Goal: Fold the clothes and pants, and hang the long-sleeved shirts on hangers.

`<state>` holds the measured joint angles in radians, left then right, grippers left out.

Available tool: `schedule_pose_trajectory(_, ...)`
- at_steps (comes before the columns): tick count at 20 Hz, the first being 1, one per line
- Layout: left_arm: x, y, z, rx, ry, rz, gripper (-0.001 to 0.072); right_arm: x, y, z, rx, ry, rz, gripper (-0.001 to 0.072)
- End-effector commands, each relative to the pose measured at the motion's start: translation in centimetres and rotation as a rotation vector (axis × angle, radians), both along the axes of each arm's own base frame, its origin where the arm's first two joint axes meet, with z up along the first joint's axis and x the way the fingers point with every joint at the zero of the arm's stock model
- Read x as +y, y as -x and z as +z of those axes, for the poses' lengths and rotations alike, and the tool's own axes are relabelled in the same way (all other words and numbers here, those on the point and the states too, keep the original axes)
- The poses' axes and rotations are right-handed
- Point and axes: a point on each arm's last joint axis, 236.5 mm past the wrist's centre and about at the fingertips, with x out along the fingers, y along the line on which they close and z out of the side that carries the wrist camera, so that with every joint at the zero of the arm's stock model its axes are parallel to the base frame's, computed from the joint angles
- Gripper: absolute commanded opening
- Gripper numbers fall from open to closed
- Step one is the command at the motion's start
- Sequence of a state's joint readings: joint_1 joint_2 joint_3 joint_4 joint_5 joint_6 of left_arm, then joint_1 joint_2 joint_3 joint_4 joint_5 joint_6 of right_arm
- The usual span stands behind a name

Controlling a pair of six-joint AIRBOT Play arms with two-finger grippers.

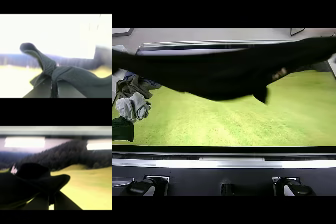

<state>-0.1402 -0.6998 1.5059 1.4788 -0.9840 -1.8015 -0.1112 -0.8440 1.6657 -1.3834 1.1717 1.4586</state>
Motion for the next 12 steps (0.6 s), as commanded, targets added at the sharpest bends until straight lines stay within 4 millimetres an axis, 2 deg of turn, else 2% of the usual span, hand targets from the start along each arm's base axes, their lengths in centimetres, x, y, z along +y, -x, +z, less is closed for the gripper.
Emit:
schedule_pose_trajectory(1, 1.4, 3.8, 7.6, -0.26, 0.067, 0.034, 0.0022, -1.0, 5.5, 3.3, -0.086, 0.056, -0.057, 0.0044)
schedule_pose_trajectory(2, 1.5, 4.1, 8.0, -0.276, 0.067, 0.038, 0.0022, -1.0, 5.8, 2.9, -0.069, 0.055, -0.056, 0.0044)
schedule_pose_trajectory(4, 1.9, 3.4, 6.6, -0.227, 0.035, 0.06, 0.0022, -0.8, 6.2, -0.1, 0.064, 0.013, -0.06, 0.0044)
schedule_pose_trajectory(6, 1.9, 1.0, 2.1, -0.077, -0.002, 0.069, 0.0023, -0.9, 6.1, -6.1, 0.304, 0.006, -0.051, 0.0044)
schedule_pose_trajectory(7, 1.7, -0.6, -0.6, -0.008, -0.014, 0.068, 0.0023, -0.9, 5.9, -9.8, 0.444, -0.004, -0.045, 0.0044)
schedule_pose_trajectory(8, 1.5, -2.4, -4.0, 0.073, -0.036, 0.065, 0.0023, -0.8, 5.8, -13.4, 0.573, -0.026, -0.043, 0.0044)
schedule_pose_trajectory(9, 1.1, -4.1, -8.5, 0.177, -0.067, 0.052, 0.0023, -0.7, 5.7, -17.3, 0.7, -0.052, -0.048, 0.0044)
schedule_pose_trajectory(11, -0.2, -6.7, -18.9, 0.414, -0.067, 0.021, 0.0023, -0.7, 5.2, -25.4, 0.892, -0.083, -0.053, 0.0044)
schedule_pose_trajectory(12, -1.0, -7.9, -23.9, 0.508, -0.04, 0.004, 0.0023, -0.8, 3.8, -29.1, 0.914, -0.099, -0.067, 0.0044)
